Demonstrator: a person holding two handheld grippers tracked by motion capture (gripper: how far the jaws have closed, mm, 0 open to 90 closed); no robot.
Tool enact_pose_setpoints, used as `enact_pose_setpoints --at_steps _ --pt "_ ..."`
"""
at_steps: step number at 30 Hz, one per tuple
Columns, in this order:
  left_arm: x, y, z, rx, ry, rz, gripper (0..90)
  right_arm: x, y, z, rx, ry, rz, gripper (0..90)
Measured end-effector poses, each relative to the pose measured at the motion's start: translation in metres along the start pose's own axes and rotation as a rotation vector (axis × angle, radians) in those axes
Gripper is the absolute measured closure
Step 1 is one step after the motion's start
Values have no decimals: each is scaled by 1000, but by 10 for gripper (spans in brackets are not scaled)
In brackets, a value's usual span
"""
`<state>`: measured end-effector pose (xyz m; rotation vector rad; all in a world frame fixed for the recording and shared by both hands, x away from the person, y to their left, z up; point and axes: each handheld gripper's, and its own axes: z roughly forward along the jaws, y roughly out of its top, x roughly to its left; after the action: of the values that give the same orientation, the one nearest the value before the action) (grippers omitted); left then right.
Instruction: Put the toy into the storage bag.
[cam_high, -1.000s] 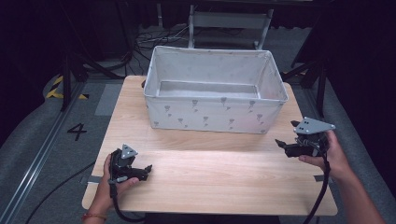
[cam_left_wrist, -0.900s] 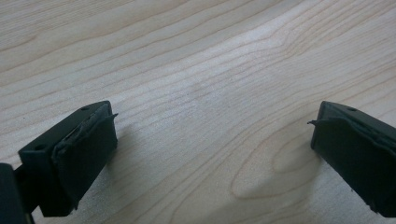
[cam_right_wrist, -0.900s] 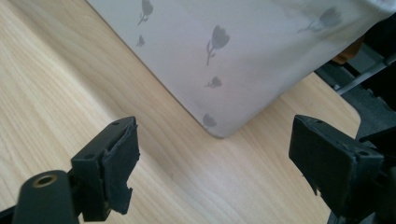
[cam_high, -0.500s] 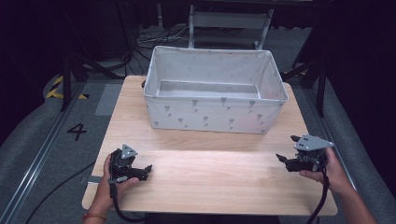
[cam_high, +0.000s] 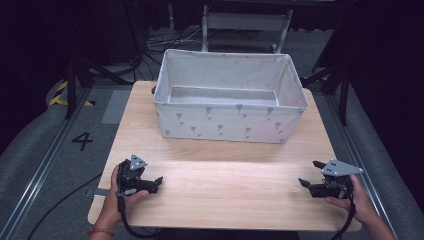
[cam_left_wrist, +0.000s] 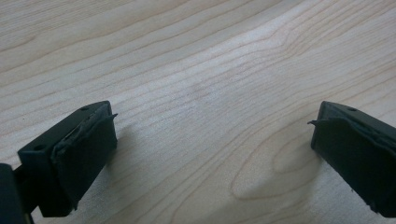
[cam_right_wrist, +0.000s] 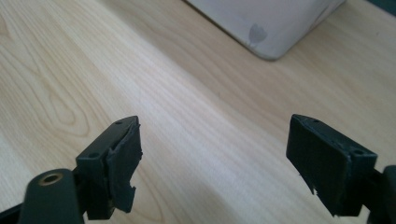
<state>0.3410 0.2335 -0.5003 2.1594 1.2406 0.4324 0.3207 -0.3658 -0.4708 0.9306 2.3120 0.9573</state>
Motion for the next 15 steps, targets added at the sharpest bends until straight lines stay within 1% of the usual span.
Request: enact_pose_setpoints --at_steps 2,3,7,9,12,14,15 --pt "0 0 0 0 0 0 5 0 -7 0 2 12 14 183" --pt "0 0 0 0 1 1 6 -1 -13 0 13 13 22 183" --pt "0 0 0 0 1 -2 6 -3 -20 0 26 21 31 183" --pt "0 0 0 -1 1 -2 6 -3 -25 0 28 13 36 183" --pt "0 0 0 -1 2 -2 6 -4 -30 0 30 24 68 183" --pt "0 0 0 -1 2 -2 6 -5 -34 -1 38 25 79 183" --pt "0 0 0 -1 2 -2 6 -6 -36 0 36 34 91 183"
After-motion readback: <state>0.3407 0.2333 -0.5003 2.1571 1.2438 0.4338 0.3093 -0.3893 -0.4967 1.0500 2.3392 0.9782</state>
